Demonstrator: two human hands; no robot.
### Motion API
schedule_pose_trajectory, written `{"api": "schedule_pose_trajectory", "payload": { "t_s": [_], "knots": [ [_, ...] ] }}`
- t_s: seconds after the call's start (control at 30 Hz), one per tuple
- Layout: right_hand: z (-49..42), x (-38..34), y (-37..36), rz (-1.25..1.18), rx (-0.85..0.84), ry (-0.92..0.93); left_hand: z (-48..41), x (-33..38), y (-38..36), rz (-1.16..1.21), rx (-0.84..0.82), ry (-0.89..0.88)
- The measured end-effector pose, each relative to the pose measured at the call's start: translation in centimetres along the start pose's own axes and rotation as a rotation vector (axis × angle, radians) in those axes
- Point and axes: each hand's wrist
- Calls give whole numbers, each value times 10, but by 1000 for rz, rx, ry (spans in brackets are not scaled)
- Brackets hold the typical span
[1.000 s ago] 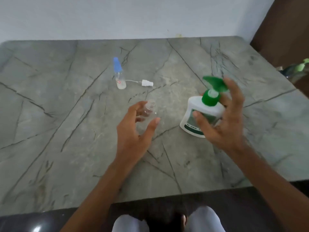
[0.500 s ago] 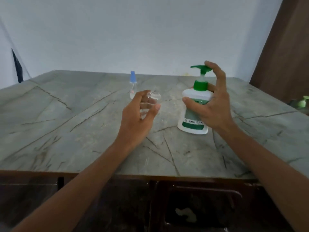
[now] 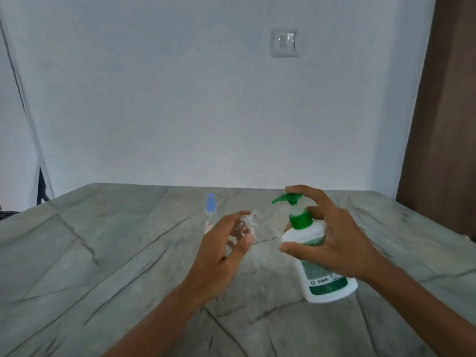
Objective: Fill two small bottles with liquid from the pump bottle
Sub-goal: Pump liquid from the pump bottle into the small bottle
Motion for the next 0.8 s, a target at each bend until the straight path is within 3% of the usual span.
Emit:
{"api": "schedule_pose_trajectory", "payload": {
  "t_s": [0.23, 0.8],
  "knots": [
    [-1, -2, -7, 44, 3, 74, -3, 11, 3, 21, 26, -26],
    [-7, -11, -16, 99, 35, 43, -6, 9, 3, -27, 5, -56]
  ]
}}
Point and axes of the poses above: each hand's wrist, its own z-axis away from the middle knuckle, its own y-axis out of the back of the hand, x = y × z, and after that the axes turned 2 degrees about -y, right-handed
